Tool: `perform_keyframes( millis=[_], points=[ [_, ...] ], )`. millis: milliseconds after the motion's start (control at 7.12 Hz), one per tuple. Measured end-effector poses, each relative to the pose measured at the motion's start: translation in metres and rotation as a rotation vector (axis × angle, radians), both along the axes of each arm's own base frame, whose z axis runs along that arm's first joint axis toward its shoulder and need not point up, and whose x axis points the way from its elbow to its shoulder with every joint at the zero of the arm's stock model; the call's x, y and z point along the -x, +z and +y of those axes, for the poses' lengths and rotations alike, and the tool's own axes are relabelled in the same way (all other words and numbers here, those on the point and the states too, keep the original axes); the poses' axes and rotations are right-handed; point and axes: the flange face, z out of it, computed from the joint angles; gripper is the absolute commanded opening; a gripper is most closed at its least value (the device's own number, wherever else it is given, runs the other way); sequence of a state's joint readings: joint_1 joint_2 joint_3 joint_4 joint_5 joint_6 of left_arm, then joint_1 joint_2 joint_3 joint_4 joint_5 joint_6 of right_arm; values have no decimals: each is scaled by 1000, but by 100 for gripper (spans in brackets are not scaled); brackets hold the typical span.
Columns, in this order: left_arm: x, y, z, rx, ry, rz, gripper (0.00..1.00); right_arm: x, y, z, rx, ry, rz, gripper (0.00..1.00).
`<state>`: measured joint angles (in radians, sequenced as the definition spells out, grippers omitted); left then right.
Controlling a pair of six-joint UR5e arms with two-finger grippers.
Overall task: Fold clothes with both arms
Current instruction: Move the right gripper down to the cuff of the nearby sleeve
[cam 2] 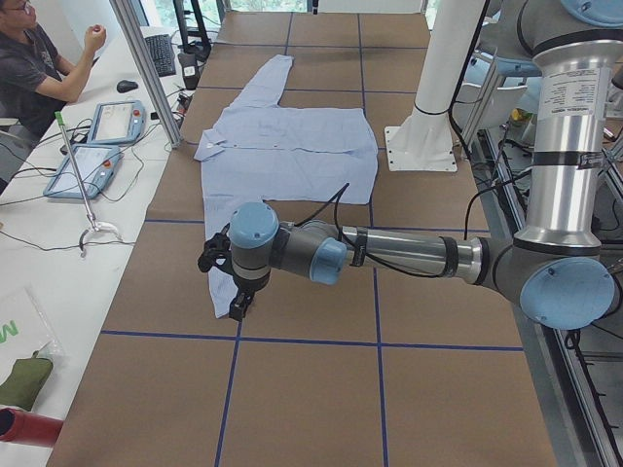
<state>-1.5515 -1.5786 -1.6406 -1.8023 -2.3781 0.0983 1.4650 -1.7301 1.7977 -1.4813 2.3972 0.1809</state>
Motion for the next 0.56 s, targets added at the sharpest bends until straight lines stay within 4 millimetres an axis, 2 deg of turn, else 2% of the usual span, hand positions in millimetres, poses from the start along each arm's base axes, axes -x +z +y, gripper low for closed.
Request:
perform_keyframes(
  millis=[281, 421, 562],
  points=[
    [-1, 12, 5, -64, 1, 1, 100, 20, 11, -15, -7, 23, -23, 100],
    [0, 12, 8, -105, 1, 2, 100, 36, 21, -31, -23, 60, -35, 100],
    [0, 9, 9, -139, 2, 3, 100, 62, 33, -50, -65, 82, -36, 100]
  ],
)
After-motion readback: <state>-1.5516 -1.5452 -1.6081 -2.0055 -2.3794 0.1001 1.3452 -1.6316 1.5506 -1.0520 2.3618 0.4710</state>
